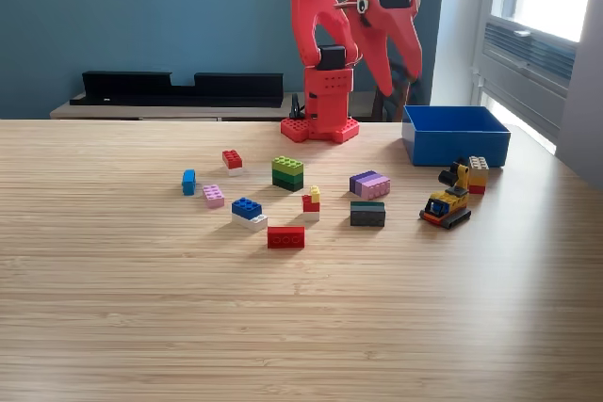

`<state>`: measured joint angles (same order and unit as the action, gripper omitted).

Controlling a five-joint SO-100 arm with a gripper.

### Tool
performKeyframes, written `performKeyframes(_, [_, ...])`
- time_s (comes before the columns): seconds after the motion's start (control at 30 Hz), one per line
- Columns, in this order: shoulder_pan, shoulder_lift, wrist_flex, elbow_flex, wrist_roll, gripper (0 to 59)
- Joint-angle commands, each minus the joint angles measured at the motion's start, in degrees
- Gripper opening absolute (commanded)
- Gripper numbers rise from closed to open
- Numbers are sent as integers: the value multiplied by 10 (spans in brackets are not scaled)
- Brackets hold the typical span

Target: Grasp a lego block and put it in the bin.

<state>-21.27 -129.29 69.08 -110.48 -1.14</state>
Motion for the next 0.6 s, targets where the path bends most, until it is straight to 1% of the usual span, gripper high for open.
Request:
performKeyframes(0.03, [-4,51,3,91,6,310])
performKeyframes(0.33, [-3,190,10,170,-7,315])
performKeyframes(0.6, [-3,275,50,273,-9,332])
